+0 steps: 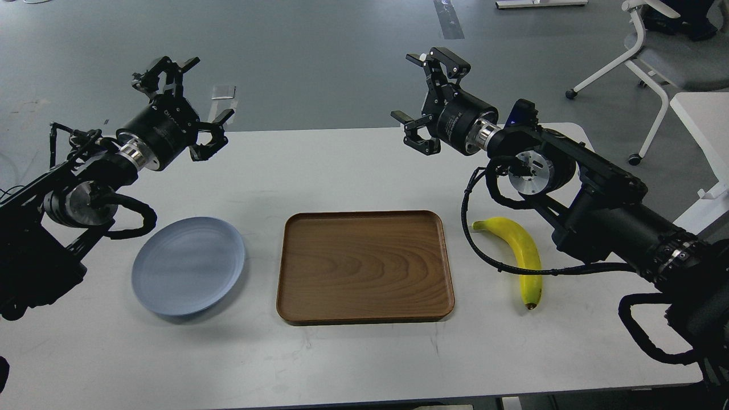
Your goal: Place banana on plate with both arms
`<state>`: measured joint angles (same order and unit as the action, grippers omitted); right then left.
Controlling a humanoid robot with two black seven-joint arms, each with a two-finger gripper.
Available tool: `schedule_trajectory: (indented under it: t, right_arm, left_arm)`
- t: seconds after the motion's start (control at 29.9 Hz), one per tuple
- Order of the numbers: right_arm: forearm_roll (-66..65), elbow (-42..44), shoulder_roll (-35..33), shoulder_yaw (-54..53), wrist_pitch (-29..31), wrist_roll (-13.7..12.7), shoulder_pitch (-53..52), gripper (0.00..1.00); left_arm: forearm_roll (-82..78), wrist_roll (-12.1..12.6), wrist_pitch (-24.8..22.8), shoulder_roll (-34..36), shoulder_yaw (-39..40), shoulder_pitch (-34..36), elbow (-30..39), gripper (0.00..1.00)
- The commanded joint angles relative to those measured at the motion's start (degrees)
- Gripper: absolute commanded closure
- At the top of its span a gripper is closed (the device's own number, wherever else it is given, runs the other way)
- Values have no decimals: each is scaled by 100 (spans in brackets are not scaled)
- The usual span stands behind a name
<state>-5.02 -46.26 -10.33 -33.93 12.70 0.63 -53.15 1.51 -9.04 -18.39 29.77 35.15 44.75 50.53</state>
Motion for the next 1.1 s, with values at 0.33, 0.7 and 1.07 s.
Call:
schedule_trajectory:
  t: [0.33, 0.7, 1.07]
  right_arm:
    - [71, 65, 180, -35, -320, -54, 16, 0]
    - [63, 56, 110, -464, -338, 25, -46, 0]
    - [63, 73, 40, -448, -356, 17, -81, 0]
  left_arm:
    - [69, -54, 72, -24, 18, -116, -8, 1]
    - [69, -45, 64, -6, 18, -160, 18, 1]
    - [86, -89, 64, -24, 352, -274, 202, 1]
